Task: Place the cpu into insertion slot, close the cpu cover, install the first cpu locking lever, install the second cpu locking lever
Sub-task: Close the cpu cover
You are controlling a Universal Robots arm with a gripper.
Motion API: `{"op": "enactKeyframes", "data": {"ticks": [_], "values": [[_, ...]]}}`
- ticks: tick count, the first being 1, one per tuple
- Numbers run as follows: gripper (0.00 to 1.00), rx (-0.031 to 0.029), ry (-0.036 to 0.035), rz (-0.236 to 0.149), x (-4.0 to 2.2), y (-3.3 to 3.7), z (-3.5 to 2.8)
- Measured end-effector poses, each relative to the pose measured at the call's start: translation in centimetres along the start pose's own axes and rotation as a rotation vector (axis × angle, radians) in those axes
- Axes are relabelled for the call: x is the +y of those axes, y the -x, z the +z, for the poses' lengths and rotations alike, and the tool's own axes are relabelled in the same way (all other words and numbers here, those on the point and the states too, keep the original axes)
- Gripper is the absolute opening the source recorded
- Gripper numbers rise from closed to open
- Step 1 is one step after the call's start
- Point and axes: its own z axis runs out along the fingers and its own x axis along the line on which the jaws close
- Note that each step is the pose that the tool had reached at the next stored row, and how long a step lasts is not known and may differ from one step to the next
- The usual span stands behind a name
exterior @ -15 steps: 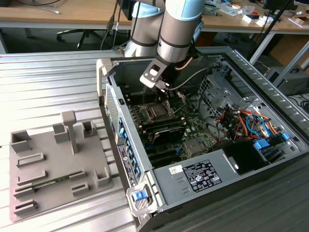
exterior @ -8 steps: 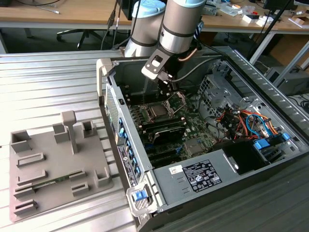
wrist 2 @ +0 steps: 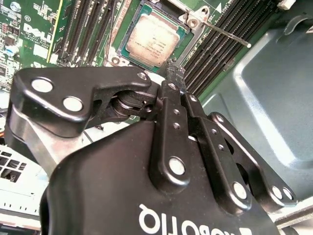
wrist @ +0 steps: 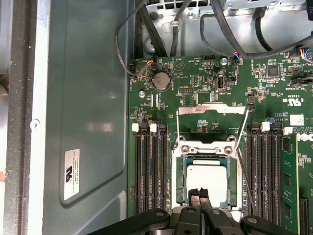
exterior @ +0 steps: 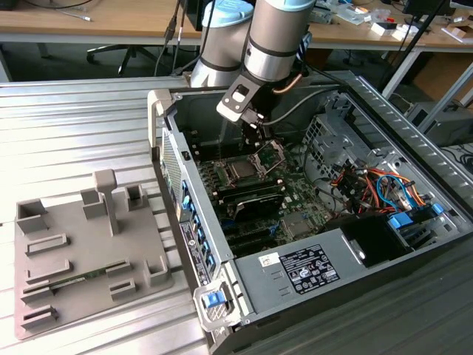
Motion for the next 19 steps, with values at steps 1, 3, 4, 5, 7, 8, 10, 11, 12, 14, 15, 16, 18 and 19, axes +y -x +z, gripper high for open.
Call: {"op": "enactKeyframes", "data": {"ticks": [1, 3, 4, 5, 7, 8, 10, 11, 12, 14, 15, 16, 18, 19], "values": [[0.11, 0.0001, 0.0000, 0.000, 0.00, 0.00, 0.00], [0.11, -0.0001, -0.0002, 0.000, 0.02, 0.14, -0.01], [0.11, 0.0000, 0.0000, 0.000, 0.05, 0.25, 0.00], [0.11, 0.0000, -0.0001, 0.000, 0.09, 0.35, -0.01], [0.11, 0.0001, 0.0000, 0.000, 0.43, 0.68, 0.01], [0.11, 0.0001, -0.0003, 0.000, 0.80, 0.77, 0.03], [0.11, -0.0001, -0.0004, 0.000, 1.09, 0.83, -0.12], [0.11, 0.0001, -0.0005, 0.000, 1.41, 0.90, -0.29], [0.11, 0.0002, -0.0025, 0.000, 1.95, 0.99, -0.27], [0.11, 0.0000, -0.0055, 0.000, 2.76, 1.09, -0.24], [0.11, 0.0000, -0.0067, 0.000, 3.10, 1.11, -0.23], [0.11, -0.0001, -0.0084, 0.000, 3.68, 1.14, -0.21], [0.11, 0.0000, -0.0104, 0.000, 4.56, 1.14, -0.27], [0.11, 0.0001, -0.0109, 0.000, 4.78, 1.14, -0.29]]}}
